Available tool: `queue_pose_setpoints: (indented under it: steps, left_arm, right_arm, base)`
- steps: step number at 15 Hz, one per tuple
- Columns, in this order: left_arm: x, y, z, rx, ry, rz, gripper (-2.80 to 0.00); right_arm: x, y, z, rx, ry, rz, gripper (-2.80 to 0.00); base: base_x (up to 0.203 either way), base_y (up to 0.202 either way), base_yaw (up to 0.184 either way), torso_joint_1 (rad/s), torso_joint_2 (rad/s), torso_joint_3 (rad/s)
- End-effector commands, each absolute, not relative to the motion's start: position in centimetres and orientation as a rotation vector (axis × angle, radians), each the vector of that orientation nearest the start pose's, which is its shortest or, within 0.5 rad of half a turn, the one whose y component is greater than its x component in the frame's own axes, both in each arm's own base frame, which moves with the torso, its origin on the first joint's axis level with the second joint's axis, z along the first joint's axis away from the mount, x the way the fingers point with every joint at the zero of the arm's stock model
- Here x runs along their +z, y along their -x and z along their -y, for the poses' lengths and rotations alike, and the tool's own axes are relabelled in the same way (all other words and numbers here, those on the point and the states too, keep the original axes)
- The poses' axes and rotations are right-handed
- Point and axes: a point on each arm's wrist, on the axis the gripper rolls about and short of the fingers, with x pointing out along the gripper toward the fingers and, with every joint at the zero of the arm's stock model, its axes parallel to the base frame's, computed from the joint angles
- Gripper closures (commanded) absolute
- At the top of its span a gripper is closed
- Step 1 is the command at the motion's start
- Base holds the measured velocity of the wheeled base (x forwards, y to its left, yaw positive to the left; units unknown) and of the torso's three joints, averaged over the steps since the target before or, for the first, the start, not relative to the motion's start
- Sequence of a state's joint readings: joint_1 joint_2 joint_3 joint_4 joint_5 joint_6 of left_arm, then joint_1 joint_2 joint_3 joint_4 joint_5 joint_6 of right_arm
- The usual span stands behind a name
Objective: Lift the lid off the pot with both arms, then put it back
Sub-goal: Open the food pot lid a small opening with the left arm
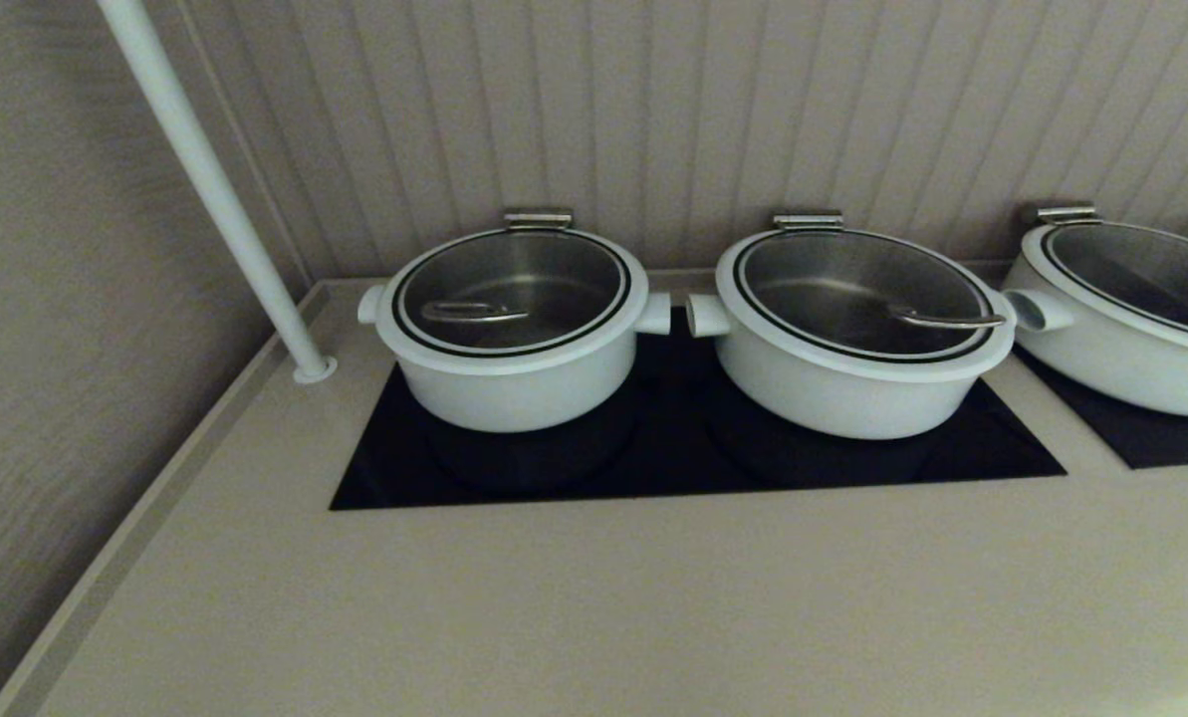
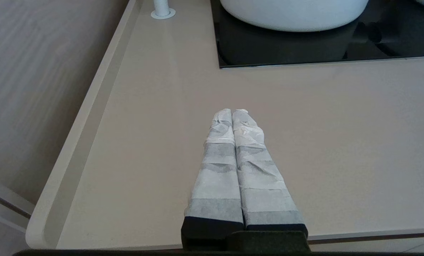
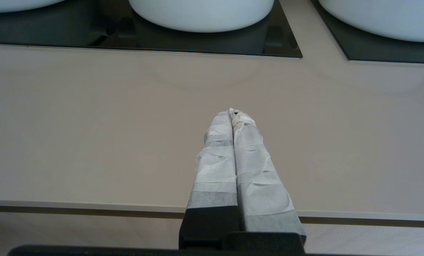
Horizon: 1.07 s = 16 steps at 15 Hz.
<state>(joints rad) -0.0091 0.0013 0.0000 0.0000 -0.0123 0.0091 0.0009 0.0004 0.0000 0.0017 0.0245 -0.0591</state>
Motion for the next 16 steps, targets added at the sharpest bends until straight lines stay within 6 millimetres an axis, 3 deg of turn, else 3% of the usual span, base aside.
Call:
queue_pose_setpoints:
  steps: [1, 16]
  left_arm:
    - [7.55, 2.28, 0.01, -0.021, -0.009, 0.0, 0.0]
    - [8.02, 2.36, 0.03, -0.03, -0.052, 0.026, 0.0]
  right_arm:
    - [7.53, 2.28, -0.06, 0.027, 0.06, -0.001, 0.0]
    - [7.53, 2.28, -0.06, 0.026, 0.06, -0.001, 0.0]
  base:
    - [0.0, 0.0, 0.0, 0.0, 0.0, 0.0]
    - [0.0, 0.0, 0.0, 0.0, 0.0, 0.0]
